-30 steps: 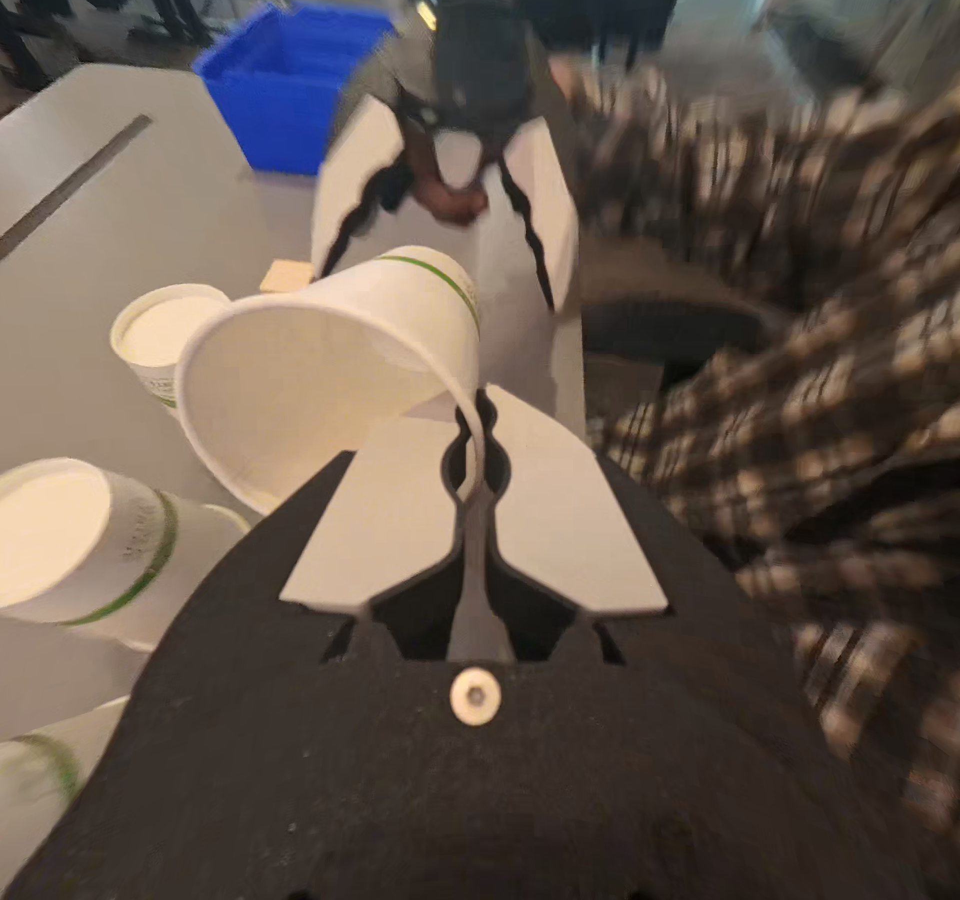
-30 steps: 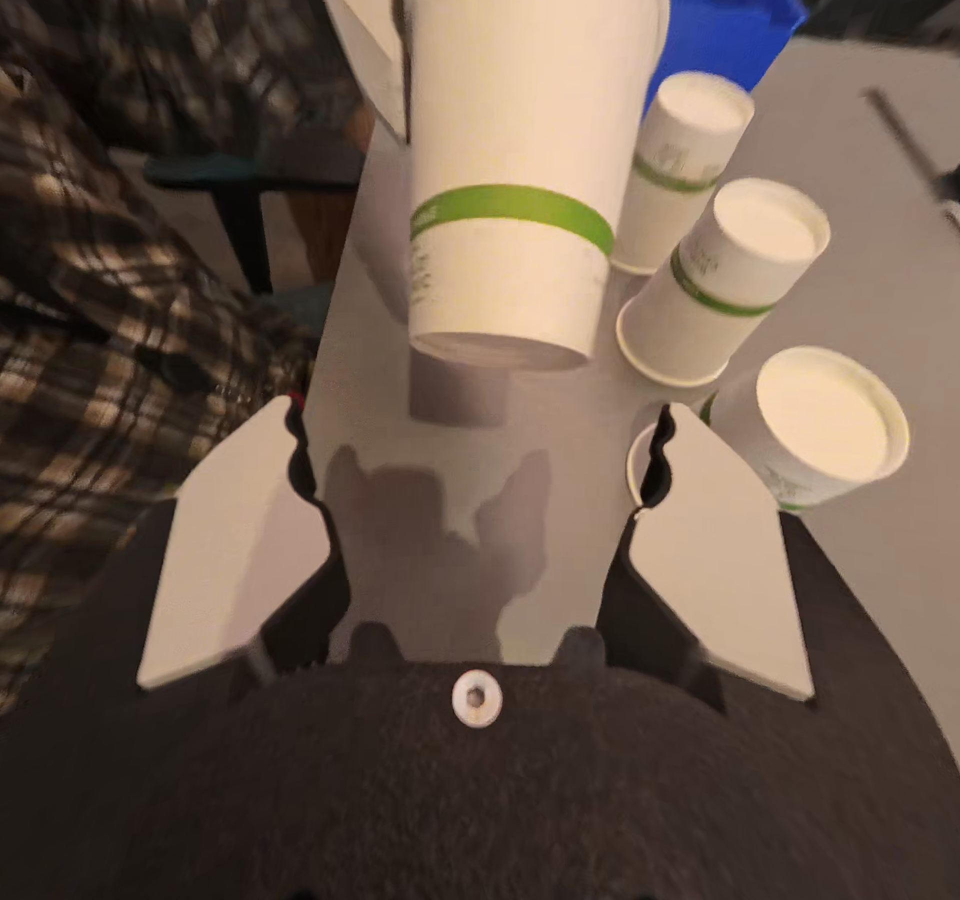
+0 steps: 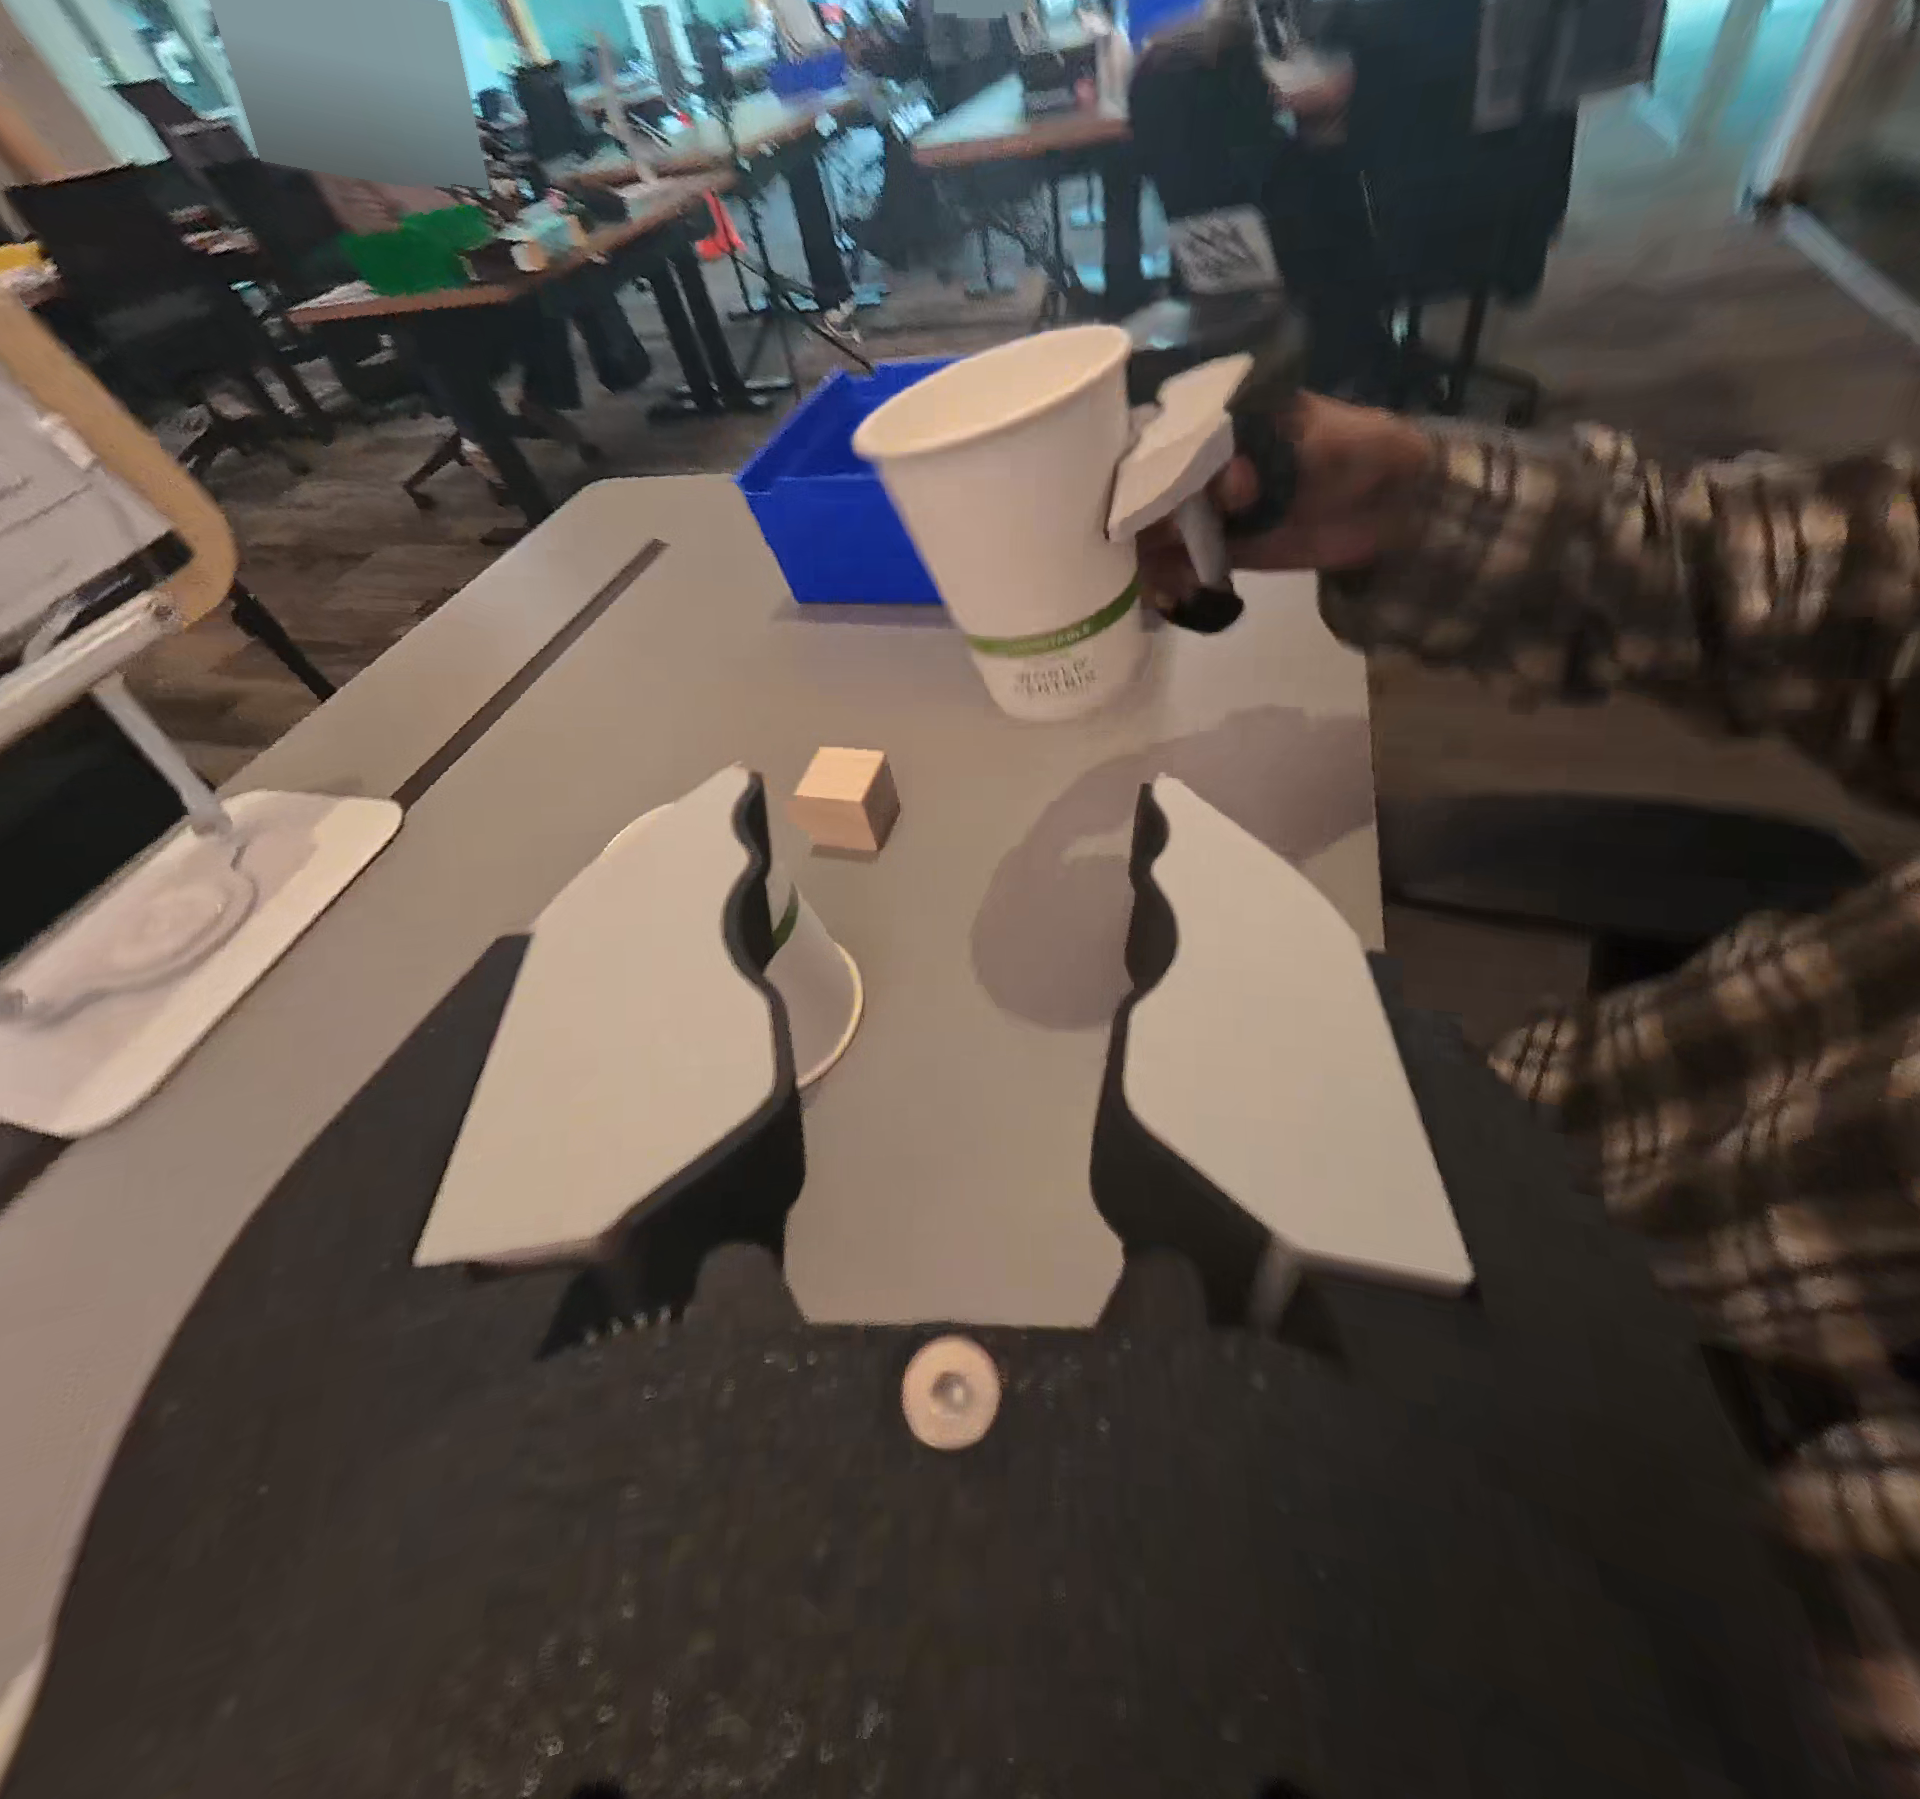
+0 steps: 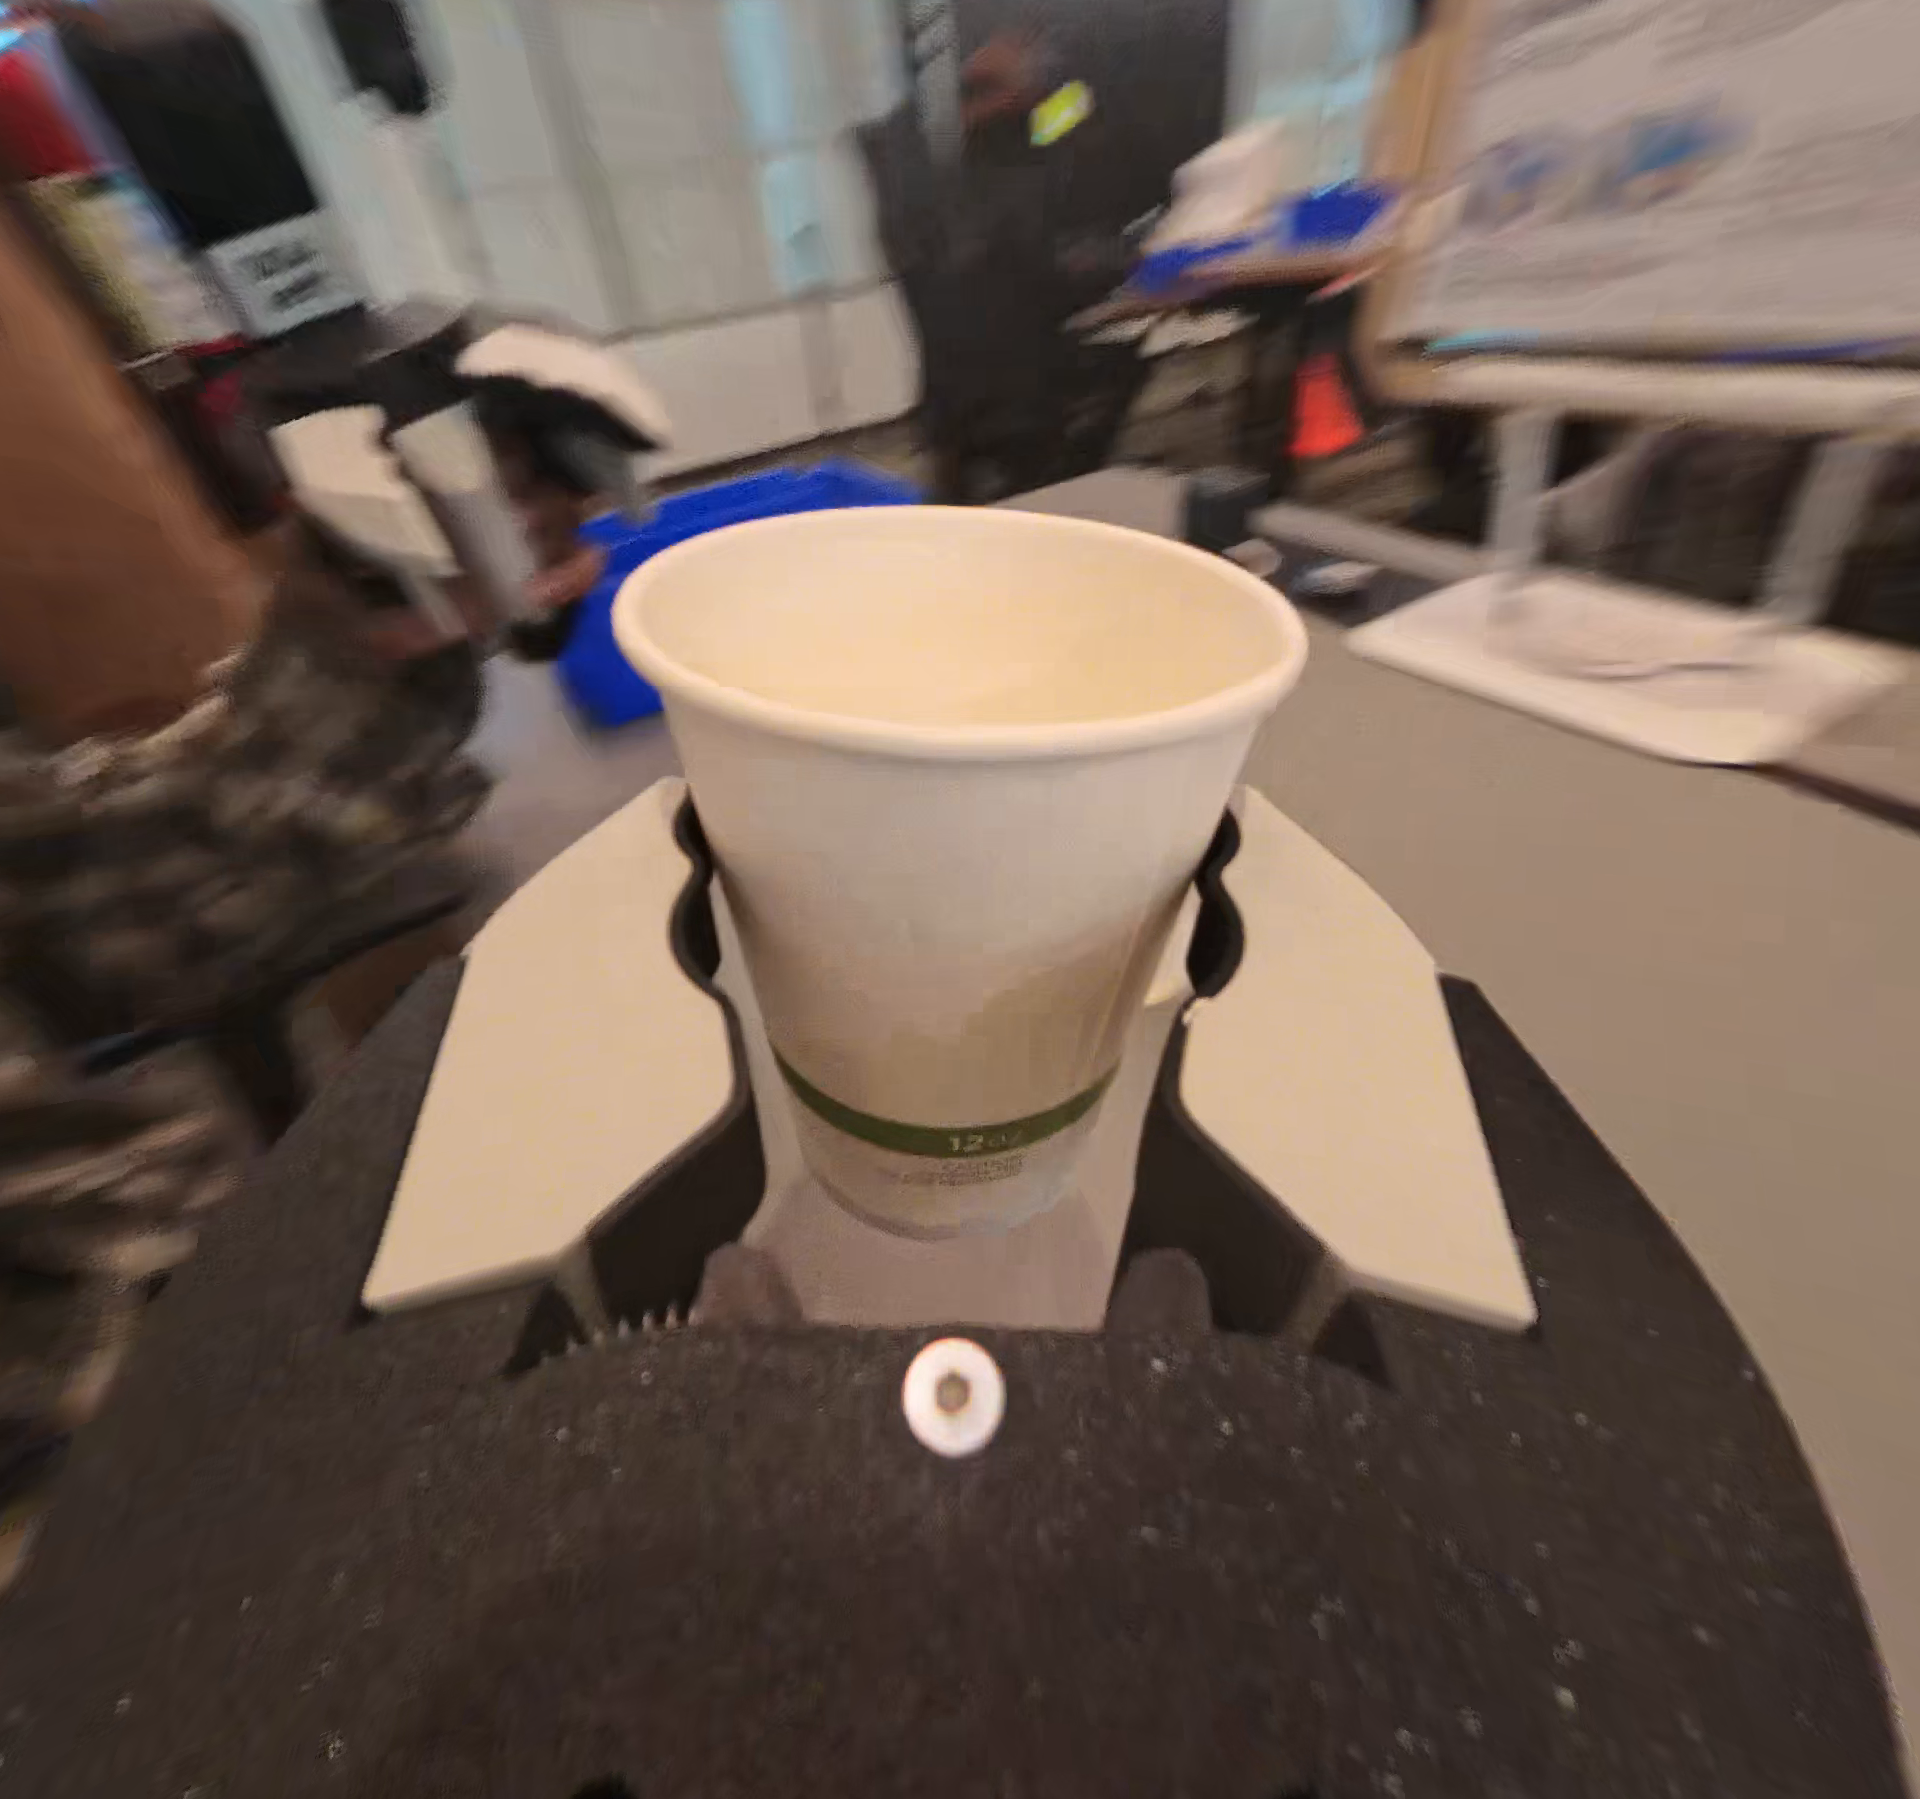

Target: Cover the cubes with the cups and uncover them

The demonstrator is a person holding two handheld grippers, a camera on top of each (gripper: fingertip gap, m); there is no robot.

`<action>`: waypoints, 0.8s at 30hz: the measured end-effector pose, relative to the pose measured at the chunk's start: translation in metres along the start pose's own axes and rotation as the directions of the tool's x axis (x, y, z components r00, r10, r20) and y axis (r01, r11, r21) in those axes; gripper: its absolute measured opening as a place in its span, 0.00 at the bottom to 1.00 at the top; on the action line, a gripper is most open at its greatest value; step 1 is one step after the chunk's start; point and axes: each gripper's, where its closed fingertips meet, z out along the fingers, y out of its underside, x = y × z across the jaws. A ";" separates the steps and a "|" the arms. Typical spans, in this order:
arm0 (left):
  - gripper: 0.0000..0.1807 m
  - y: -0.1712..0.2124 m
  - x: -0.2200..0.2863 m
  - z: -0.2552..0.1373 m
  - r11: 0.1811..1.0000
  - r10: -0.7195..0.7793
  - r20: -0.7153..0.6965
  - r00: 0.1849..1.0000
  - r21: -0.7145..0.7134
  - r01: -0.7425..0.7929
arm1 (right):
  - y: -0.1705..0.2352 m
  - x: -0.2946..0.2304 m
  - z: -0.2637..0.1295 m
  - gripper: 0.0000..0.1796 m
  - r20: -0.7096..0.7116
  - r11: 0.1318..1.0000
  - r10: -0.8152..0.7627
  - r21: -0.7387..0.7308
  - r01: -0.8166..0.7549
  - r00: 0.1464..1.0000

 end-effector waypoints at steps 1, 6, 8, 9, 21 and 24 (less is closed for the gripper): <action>0.37 0.000 -0.006 -0.005 0.998 -0.052 0.013 0.999 0.028 0.052 | -0.002 0.019 -0.015 0.50 -0.121 0.999 -0.004 0.053 0.010 0.993; 0.34 0.001 -0.020 -0.026 0.958 -0.247 -0.013 0.969 0.146 0.246 | 0.030 0.079 -0.062 0.49 -0.477 0.998 0.051 0.057 -0.027 0.877; 0.33 0.003 -0.024 -0.033 0.944 -0.281 -0.017 0.960 0.173 0.279 | 0.043 0.087 -0.060 0.49 -0.512 0.999 0.039 0.020 -0.034 0.858; 0.33 0.003 -0.025 -0.035 0.942 -0.288 -0.014 0.957 0.178 0.286 | 0.050 0.091 -0.056 0.49 -0.519 0.999 0.032 -0.011 -0.044 0.854; 0.32 0.002 -0.029 -0.056 0.969 -0.203 0.066 0.977 0.154 0.191 | 0.104 0.106 -0.026 0.49 -0.548 0.956 -0.116 -0.288 -0.056 0.828; 0.32 0.001 -0.031 -0.059 0.968 -0.209 0.069 0.976 0.159 0.196 | 0.106 0.100 -0.030 0.50 -0.535 0.945 -0.154 -0.326 -0.034 0.830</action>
